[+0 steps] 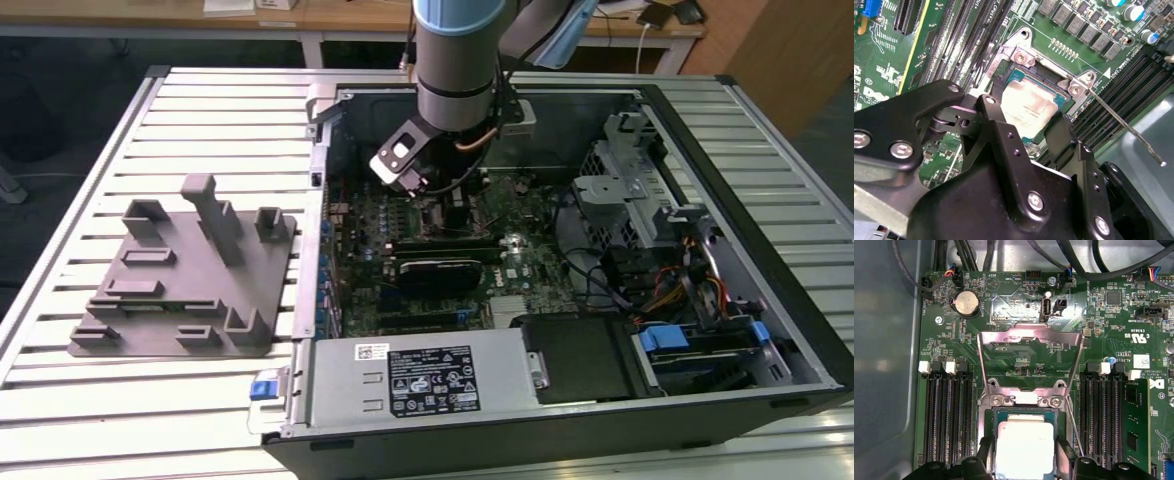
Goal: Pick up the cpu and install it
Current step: 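Place the cpu into insertion slot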
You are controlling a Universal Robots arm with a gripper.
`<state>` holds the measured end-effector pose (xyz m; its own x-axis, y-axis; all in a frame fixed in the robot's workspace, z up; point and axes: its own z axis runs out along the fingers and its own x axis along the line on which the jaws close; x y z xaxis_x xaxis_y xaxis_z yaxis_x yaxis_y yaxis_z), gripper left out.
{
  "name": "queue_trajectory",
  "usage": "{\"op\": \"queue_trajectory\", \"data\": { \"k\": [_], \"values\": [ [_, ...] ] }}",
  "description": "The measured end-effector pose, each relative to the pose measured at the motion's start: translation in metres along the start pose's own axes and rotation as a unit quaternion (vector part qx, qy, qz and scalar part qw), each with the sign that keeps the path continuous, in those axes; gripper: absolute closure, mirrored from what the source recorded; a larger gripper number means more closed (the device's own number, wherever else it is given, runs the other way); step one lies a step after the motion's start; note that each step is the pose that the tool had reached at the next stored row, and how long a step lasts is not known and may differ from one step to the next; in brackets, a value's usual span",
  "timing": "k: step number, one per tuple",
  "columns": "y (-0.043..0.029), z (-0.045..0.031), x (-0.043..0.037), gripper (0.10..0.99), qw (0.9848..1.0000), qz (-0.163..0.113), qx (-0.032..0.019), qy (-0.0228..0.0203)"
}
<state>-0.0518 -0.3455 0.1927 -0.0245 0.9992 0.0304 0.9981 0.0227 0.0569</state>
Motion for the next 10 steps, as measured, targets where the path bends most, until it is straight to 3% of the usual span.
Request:
{"op": "queue_trajectory", "data": {
  "k": [10],
  "values": [
    [0.0005,-0.0085,0.0003,0.475,1.0000,0.000,0.0000,0.0000]
  ]
}}
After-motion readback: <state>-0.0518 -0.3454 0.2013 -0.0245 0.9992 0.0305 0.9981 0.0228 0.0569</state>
